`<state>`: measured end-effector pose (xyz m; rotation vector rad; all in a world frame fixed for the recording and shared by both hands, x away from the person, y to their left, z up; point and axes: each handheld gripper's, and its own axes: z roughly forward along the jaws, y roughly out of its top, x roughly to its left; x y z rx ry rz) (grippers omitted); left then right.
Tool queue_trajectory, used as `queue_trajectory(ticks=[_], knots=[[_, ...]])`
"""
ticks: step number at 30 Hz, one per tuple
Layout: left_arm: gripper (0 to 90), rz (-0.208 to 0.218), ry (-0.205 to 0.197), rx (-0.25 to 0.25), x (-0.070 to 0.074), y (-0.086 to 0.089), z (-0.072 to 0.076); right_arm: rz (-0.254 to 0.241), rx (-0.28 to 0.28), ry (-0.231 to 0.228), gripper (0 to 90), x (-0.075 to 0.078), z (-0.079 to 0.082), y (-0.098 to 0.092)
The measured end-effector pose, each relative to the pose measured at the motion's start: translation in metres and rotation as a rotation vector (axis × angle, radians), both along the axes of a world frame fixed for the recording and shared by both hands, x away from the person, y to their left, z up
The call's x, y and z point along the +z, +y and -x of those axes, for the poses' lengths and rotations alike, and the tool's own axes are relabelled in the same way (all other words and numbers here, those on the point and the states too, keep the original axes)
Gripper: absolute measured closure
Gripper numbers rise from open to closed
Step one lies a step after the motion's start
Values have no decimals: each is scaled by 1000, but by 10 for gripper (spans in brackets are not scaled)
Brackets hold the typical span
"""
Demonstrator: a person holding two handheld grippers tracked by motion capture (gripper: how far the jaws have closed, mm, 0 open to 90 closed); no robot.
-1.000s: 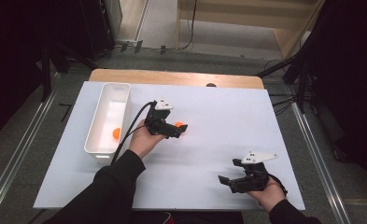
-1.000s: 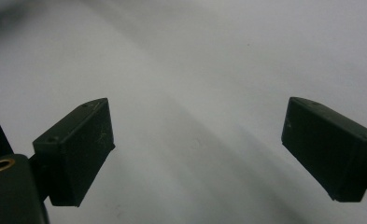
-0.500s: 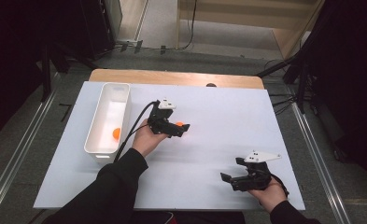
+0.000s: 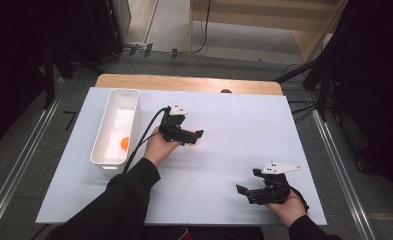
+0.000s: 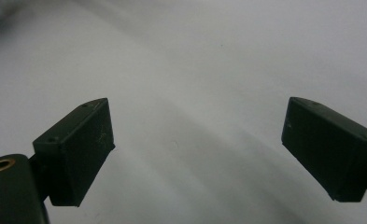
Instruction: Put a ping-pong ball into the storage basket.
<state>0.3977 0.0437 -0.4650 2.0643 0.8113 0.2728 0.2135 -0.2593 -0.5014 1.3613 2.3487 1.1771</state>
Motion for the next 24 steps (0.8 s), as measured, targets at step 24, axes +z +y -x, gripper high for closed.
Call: queue_trajectory(ticks=[24], knots=[[60,-52,12,-5,-18,-11,-5,10,-3,11,78,-2,6,-2]])
